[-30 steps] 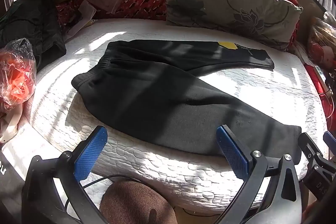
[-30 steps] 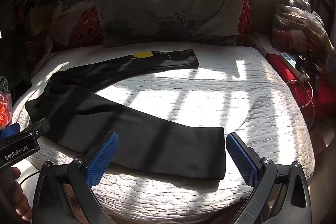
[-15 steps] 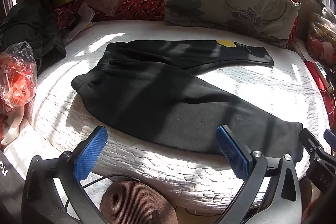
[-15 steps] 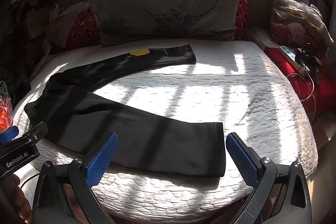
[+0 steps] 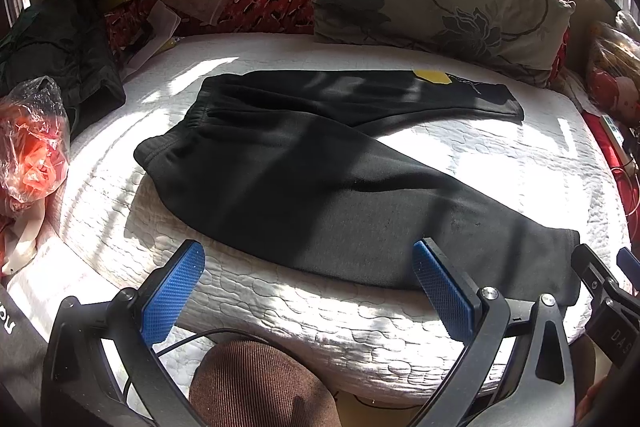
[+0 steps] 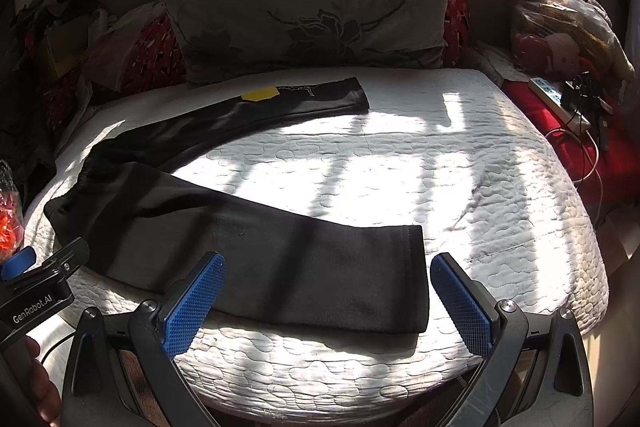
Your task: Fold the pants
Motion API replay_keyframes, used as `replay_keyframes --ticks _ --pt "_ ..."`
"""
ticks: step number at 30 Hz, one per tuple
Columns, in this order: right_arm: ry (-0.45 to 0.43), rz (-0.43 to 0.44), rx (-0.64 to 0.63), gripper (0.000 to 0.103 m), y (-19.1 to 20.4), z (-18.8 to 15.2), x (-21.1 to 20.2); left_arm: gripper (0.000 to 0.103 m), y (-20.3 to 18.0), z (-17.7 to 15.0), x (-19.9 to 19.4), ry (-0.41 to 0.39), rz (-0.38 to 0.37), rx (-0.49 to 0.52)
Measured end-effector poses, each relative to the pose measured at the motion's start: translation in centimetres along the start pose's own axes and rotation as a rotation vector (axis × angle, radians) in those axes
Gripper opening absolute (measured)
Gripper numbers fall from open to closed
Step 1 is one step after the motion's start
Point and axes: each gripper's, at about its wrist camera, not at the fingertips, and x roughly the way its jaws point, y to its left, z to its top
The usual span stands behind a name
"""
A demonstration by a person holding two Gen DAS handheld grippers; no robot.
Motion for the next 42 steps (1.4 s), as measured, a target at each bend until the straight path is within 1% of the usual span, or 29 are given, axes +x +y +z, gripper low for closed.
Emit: replay_keyframes --ticks 20,42 --pt "0.015 0.003 0.001 0.103 0.01 -0.20 0.45 0.103 0.02 -0.02 0.14 0.011 -0.009 -0.003" --pt "0.020 0.005 -0.006 0.103 0.11 -0.14 0.61 0.103 0.07 0.19 0.43 0.030 -0.003 -0.009"
